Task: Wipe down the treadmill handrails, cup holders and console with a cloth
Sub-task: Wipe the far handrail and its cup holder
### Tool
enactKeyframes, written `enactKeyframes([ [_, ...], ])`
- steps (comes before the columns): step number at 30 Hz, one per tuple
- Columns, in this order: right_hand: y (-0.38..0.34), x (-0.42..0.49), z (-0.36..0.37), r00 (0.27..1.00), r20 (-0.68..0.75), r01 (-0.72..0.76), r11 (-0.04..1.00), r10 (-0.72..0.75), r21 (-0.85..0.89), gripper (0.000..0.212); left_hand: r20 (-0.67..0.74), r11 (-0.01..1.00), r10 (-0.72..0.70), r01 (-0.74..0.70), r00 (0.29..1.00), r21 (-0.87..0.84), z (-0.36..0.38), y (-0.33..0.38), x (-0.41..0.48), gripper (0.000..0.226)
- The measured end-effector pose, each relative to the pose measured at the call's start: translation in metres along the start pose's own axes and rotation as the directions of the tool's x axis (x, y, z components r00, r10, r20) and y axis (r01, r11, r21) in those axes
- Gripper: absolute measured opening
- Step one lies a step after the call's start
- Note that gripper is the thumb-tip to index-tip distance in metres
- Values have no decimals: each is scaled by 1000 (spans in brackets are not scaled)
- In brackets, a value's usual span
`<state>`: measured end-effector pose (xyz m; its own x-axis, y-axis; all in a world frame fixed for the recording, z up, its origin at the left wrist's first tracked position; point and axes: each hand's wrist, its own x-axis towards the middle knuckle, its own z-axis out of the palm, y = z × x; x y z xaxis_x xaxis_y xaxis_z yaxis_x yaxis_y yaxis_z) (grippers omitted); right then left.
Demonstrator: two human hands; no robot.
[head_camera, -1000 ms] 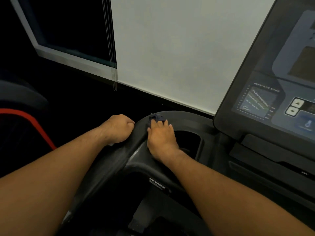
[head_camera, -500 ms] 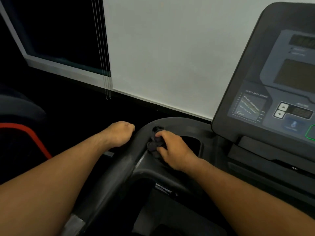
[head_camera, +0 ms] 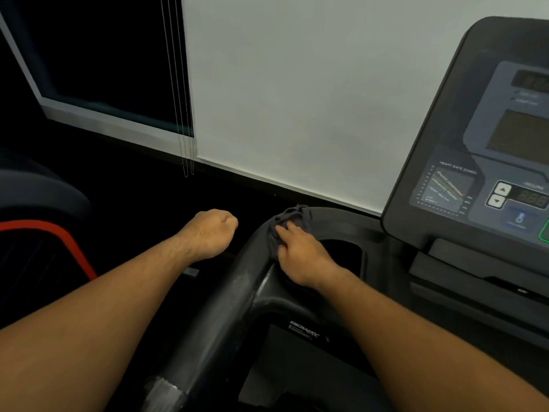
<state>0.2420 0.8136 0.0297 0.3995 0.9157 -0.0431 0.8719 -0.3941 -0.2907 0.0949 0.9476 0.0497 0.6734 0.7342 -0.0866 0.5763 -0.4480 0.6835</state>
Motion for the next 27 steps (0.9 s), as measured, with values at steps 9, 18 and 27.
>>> enactKeyframes([
  [9,-24,-57,20,961,-61,267,962,-270,-53,47,14,994,40,-41,999,104,14,15,-1,32],
  [18,32,42,-9,997,-74,17,999,-20,-43,38,8,994,48,-49,999,101,11,2,-6,23],
  [27,-31,-15,21,927,-33,375,924,-374,75,61,-124,996,-25,35,992,79,0,2,-10,34],
])
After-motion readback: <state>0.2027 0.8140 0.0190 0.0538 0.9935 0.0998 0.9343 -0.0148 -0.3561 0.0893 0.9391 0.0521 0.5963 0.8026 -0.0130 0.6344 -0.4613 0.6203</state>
